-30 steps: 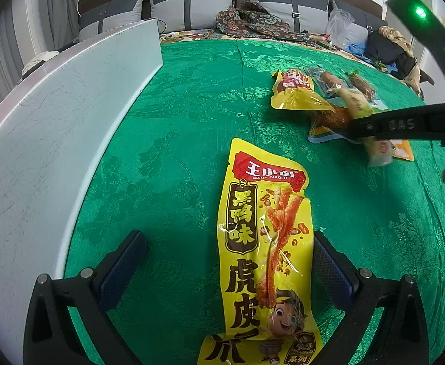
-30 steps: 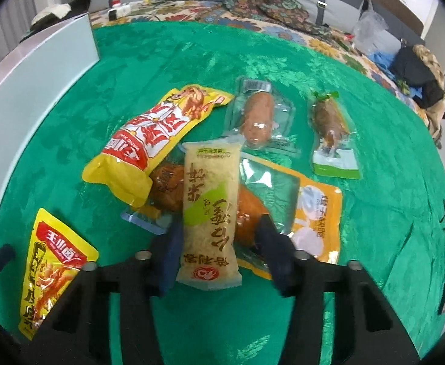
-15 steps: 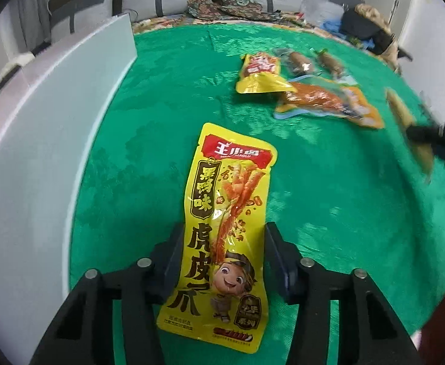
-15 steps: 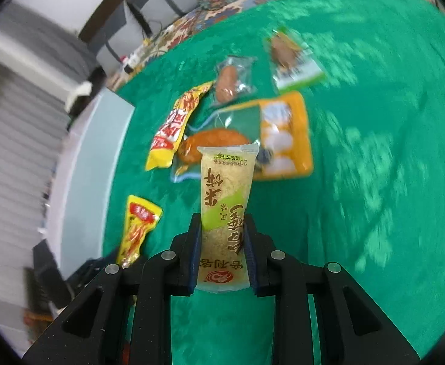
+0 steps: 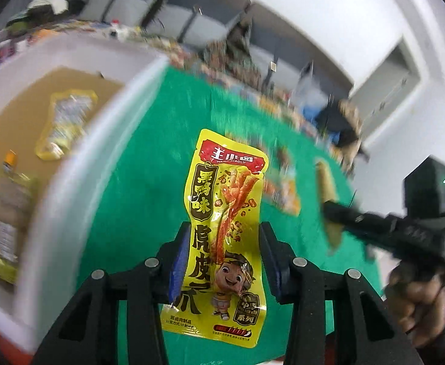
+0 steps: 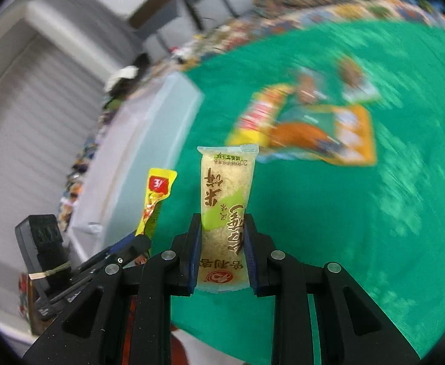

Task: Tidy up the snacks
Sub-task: 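Carry both packets into the white box and open both tools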

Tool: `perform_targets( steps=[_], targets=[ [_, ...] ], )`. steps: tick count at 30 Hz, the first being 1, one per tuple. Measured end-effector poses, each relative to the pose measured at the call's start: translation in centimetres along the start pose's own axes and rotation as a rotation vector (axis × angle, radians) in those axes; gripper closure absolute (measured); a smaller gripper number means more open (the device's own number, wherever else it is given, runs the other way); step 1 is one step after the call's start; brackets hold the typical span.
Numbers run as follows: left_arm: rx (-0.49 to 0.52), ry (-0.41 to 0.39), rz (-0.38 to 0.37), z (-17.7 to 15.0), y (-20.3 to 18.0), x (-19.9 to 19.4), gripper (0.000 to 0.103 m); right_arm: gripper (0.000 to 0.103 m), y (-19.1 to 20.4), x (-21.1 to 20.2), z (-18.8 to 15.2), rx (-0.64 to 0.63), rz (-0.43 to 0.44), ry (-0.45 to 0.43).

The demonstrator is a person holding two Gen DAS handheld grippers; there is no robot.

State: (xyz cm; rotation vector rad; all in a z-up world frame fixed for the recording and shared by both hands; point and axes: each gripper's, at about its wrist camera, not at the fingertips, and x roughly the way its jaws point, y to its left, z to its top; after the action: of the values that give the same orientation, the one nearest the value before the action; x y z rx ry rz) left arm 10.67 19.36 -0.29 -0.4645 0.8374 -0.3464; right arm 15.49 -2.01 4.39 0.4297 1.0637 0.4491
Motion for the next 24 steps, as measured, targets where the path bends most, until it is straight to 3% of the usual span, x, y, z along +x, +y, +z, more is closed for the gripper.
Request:
perform_targets(
  steps=[5, 11, 13, 14, 15, 16, 17, 19, 24],
  targets=[
    [-0.067, -0.128, 0.078, 4.5, 5.3, -7.2, 0.059, 0.076, 9.5, 2.2, 2.5, -0.127, 0.122, -0.007],
    [-0.114, -0.166, 0.39, 6.2, 13.7, -10.6, 0.054, 0.076, 19.8, 8.8, 3.6, -0.248, 0.204, 0.039],
    [-0.13, -0.151, 0.452, 5.6, 15.9, -10.6, 0.044, 0.076, 22.0, 11.4, 3.3, -0.263, 0.206, 0.06],
    [-0.142, -0.145, 0.466, 5.4, 16.5, -10.0, 0.031, 0.072, 22.9, 12.7, 3.0, -0.269, 0.2, 0.068],
    [-0.161, -0.142, 0.49, 5.0, 17.3, -9.9, 0.019, 0.064, 23.2, 13.5, 2.7, -0.277, 0.184, 0.073],
    [-0.172, -0.148, 0.503, 4.5, 17.6, -9.7, 0.016, 0.051, 23.6, 14.7, 2.4, -0.286, 0.156, 0.085],
    [-0.183, -0.156, 0.512, 3.9, 17.9, -9.6, 0.014, 0.027, 23.5, 15.5, 2.2, -0.29, 0.14, 0.108],
    [-0.191, -0.16, 0.515, 3.3, 18.2, -9.4, 0.011, 0.028, 23.0, 16.2, 1.4, -0.308, 0.111, 0.119],
    [-0.161, -0.192, 0.462, 2.5, 16.0, -9.6, 0.008, 0.029, 18.8, 14.2, -0.1, -0.429, -0.025, 0.016]
  ],
)
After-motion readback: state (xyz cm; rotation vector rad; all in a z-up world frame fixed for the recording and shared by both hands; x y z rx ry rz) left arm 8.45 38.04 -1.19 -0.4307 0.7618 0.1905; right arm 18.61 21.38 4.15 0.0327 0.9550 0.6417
